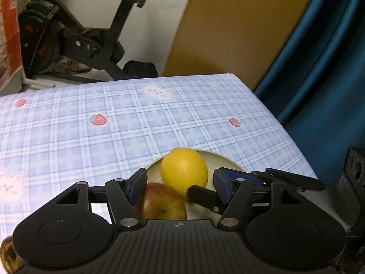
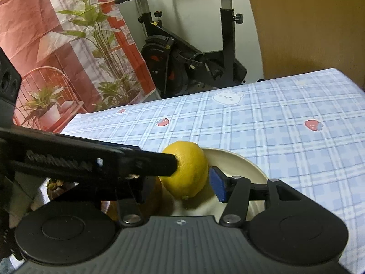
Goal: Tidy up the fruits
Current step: 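Carry the lemon with both tools onto the plate and open them, then withdraw both tools from the plate and approach the large yellow grapefruit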
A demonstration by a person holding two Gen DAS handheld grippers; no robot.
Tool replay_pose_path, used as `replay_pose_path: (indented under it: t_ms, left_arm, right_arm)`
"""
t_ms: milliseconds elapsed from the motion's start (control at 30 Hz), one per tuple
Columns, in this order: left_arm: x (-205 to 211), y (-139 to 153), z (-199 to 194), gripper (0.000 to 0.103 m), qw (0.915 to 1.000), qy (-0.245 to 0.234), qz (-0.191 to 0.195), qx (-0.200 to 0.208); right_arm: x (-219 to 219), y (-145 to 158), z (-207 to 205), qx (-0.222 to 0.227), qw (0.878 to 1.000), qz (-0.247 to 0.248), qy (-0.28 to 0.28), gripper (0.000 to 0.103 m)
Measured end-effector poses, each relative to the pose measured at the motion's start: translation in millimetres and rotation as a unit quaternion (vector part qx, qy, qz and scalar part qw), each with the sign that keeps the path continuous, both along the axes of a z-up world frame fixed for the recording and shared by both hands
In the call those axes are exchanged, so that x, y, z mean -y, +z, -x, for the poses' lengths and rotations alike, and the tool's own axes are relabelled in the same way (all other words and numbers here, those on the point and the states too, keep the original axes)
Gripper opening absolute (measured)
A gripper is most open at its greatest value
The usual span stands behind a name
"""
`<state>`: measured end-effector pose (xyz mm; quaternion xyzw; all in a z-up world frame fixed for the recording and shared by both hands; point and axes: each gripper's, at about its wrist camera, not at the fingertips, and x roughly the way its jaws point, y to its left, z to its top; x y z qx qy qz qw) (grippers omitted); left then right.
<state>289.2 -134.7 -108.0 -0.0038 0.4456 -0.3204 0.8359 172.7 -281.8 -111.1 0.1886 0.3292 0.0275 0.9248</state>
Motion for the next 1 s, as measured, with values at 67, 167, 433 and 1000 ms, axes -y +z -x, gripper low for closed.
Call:
replay_pose_path:
  t_ms: [67,167,433,1000]
  left_arm:
    - [-11.1,5.7,4.2,0.067,0.9999,0.009,0.007,0.002]
    - [-28.5,15.5,12.6,0.067,0.9996,0.024,0.009,0.014]
    - [-79.1,36.3,37.6,0.067,0.9977,0.053,0.007,0.041]
    - [-153.9,36.7,93.1,0.067,0.9912,0.124,-0.004,0.047]
  right_arm:
    - [-2.5,2.8,7.2,0.003,1.000,0.007,-0.005,0.056]
    - [-8.0,7.8,18.3,0.012,1.000,0.014,-0.008,0.057]
    - [-32.4,20.1,42.5,0.029,0.999,0.024,-0.002,0.057]
    - [-103.8,31.0,54.9,0.042,0.995,0.042,0.084,0.057]
